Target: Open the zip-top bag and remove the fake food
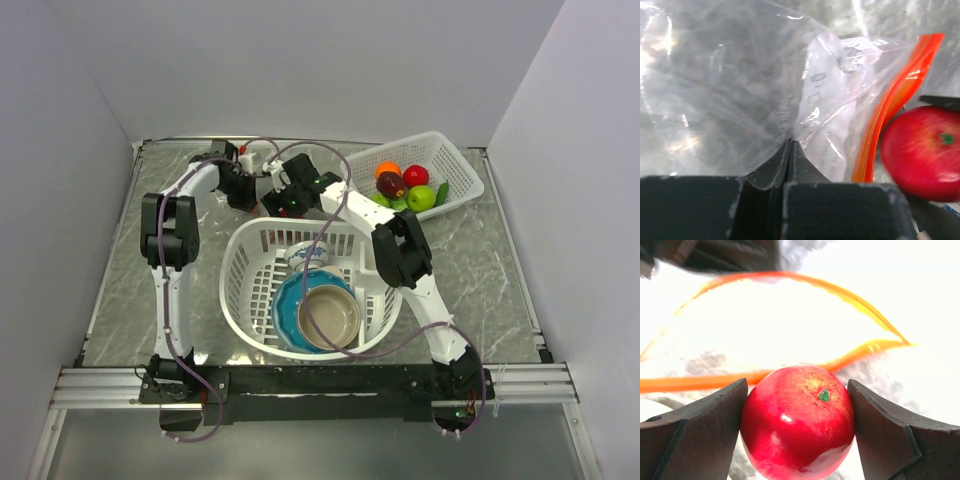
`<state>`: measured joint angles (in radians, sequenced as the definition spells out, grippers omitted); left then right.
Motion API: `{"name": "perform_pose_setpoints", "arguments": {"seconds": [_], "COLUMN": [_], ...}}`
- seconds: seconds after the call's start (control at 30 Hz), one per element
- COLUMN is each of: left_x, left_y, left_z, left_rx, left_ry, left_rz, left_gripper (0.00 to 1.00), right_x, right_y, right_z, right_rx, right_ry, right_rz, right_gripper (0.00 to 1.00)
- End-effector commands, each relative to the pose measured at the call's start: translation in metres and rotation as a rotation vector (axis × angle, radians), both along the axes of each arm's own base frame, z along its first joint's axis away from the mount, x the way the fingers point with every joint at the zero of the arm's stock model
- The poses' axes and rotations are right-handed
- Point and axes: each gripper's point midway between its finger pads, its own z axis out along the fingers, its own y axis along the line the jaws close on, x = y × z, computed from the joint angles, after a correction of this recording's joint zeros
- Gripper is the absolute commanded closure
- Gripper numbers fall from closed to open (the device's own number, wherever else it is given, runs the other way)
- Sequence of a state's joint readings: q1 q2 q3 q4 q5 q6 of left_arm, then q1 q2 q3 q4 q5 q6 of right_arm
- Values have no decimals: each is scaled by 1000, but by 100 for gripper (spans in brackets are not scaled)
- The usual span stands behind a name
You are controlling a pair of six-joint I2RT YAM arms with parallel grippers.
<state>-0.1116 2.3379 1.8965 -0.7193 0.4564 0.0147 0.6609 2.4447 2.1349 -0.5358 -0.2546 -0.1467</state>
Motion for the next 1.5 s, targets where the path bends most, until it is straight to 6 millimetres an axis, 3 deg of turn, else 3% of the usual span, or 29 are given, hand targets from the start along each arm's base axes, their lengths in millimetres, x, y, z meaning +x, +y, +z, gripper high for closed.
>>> {"name": "perform_pose_setpoints", "arguments": {"seconds": [0.0,0.1,0.2,0.23,0.3,0.4,0.43,0.47,0.57,0.6,0.7,0.83,0.9,0.97,1.03,1.07,1.13,1.17,1.2,1.23,1.37,1.4,1.47], "left_x": [-3,6,13,20,22,33,37,36,33,31,24,18,14,7,-1,-8,-11,-16,-18,-19,-30,-34,-33], "left_y": [46,56,49,44,36,18,13,6,-5,-7,-13,-12,-7,-3,0,1,7,9,12,17,35,40,55], "left_z": [-18,-3,26,41,65,111,128,137,161,173,190,214,227,244,243,256,249,258,253,254,268,259,272], "left_rx": [127,105,65,40,23,-7,-24,-33,-30,-26,-39,-51,-28,-9,-7,-11,3,0,0,-4,-33,-41,-50], "left_ry": [46,29,-18,-32,-64,-149,-186,-199,-261,-292,-334,-379,-408,-460,-461,-491,-500,-526,-520,-522,-538,-517,-580], "left_rz": [92,127,113,146,134,108,100,86,58,54,37,46,54,40,44,46,61,67,79,89,136,162,216], "left_gripper": [99,95,79,71,65,64,62,59,6,1,1,3,3,3,3,3,3,3,3,3,3,3,3], "right_x": [21,38,48,56,63,76,81,78,82,82,84,78,73,70,63,58,49,46,42,36,17,11,2], "right_y": [-31,-40,-54,-68,-90,-139,-161,-173,-214,-227,-259,-285,-294,-299,-302,-304,-308,-309,-311,-312,-309,-310,-312], "right_z": [46,104,165,180,216,241,231,243,238,231,211,204,212,227,240,240,249,252,248,256,259,249,258], "right_rx": [28,140,252,286,378,476,476,502,475,436,347,300,286,290,299,298,307,315,308,323,363,350,359], "right_ry": [-54,-151,-258,-276,-334,-366,-352,-369,-416,-416,-398,-405,-418,-442,-446,-432,-442,-450,-446,-459,-449,-437,-474], "right_rz": [-90,-148,-202,-252,-333,-479,-535,-560,-719,-774,-906,-1030,-1072,-1090,-1104,-1126,-1139,-1138,-1141,-1141,-1111,-1107,-1092], "right_gripper": [100,100,100,100,100,100,100,100,100,100,91,26,0,0,0,0,0,0,0,0,0,0,0]}}
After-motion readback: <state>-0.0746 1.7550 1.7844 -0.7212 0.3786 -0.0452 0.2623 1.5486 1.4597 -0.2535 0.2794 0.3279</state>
